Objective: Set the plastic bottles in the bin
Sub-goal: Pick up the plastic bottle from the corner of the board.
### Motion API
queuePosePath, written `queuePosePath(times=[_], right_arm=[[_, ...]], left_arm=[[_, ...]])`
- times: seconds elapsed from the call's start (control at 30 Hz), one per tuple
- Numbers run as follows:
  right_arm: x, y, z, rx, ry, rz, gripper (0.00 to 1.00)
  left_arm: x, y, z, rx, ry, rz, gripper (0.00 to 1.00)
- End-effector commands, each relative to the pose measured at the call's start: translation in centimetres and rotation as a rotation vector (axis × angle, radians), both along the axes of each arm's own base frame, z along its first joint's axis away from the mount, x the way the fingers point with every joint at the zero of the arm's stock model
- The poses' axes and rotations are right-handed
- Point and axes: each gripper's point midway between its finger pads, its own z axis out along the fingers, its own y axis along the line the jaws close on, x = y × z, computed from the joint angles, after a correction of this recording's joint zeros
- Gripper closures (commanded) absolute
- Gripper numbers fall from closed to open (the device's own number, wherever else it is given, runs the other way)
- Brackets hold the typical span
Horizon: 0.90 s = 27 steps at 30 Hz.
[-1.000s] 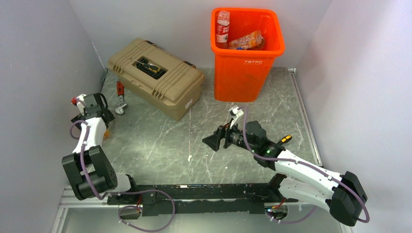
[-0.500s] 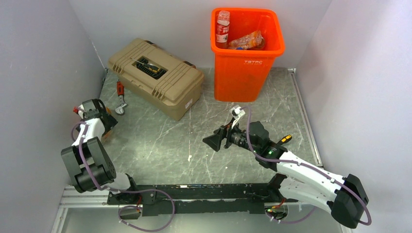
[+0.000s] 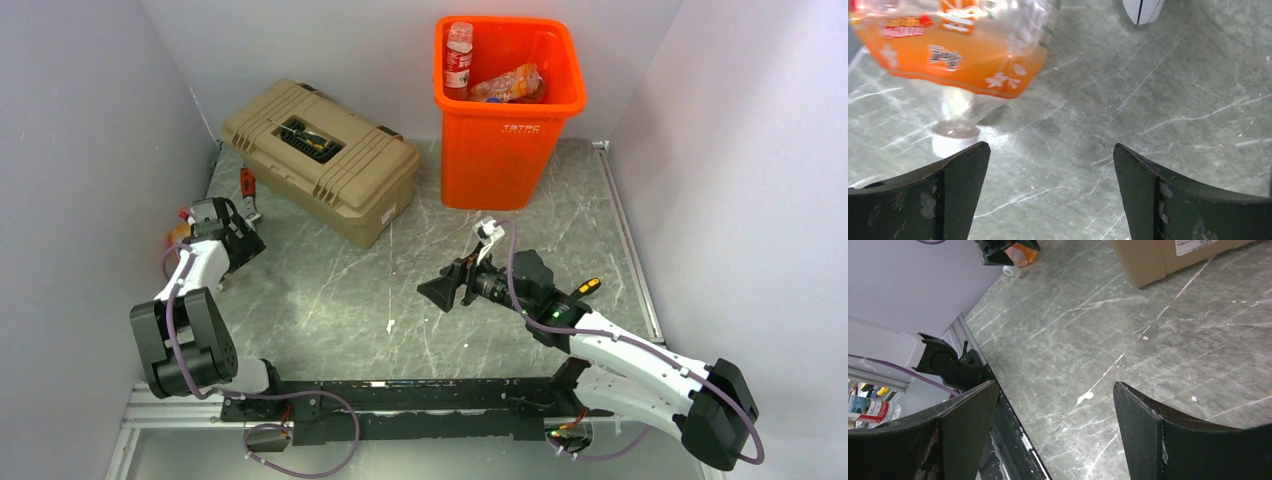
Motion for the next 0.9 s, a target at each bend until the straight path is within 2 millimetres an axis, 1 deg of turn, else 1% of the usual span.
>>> queuePosePath(times=[0.0,0.1,0.2,0.23,0.3,0.33,0.5,0.63,0.73,0.77,0.87], right_arm=[[0.2,0.3,1.3,0.037,-0.040,-0.002,0.10],[0.2,0.5,1.2,0.038,-0.033,0.007,0.10],[0.2,0.5,1.2,0.040,-0.033,0.007,0.10],[0.2,0.5,1.2,0.041,-0.034,0.008,0.10],[0.2,0.5,1.4,0.045,-0.036,0.009,0.10],[0.2,0.5,1.4,0.048,-0.038,0.009,0.10],[0.1,0.4,1.4,0.050,-0.039,0.010,0.10],[0.1,0.1,1.4,0.049,-0.044,-0.002,0.10],[0.1,0.1,1.7,0.056,-0.053,-0.007,0.10],[0.1,0.1,1.7,0.055,-0.054,-0.003,0.10],[0.1,0.2,1.7,0.055,-0.051,-0.001,0.10]], left_arm=[[0.2,2.0,5.1,0.113,-0.069,0.062,0.01],[-1.0,3.2,6.4,0.168,-0.071,0.126,0.00],[-2.2,3.7,6.5,0.158,-0.089,0.178,0.01],[-2.6,3.9,6.2,0.147,-0.090,0.189,0.01],[-3.6,4.4,4.9,0.129,-0.067,0.220,0.00],[-3.8,4.6,4.2,0.119,-0.060,0.227,0.00],[-3.5,5.2,1.7,0.066,-0.008,0.260,0.01],[-2.8,5.8,0.7,0.043,0.015,0.256,0.01],[-2.3,5.8,-0.1,0.026,0.017,0.255,0.04],[-2.4,5.7,-0.8,0.017,0.031,0.259,0.06],[-2.6,5.8,-1.9,-0.008,0.042,0.266,0.09]])
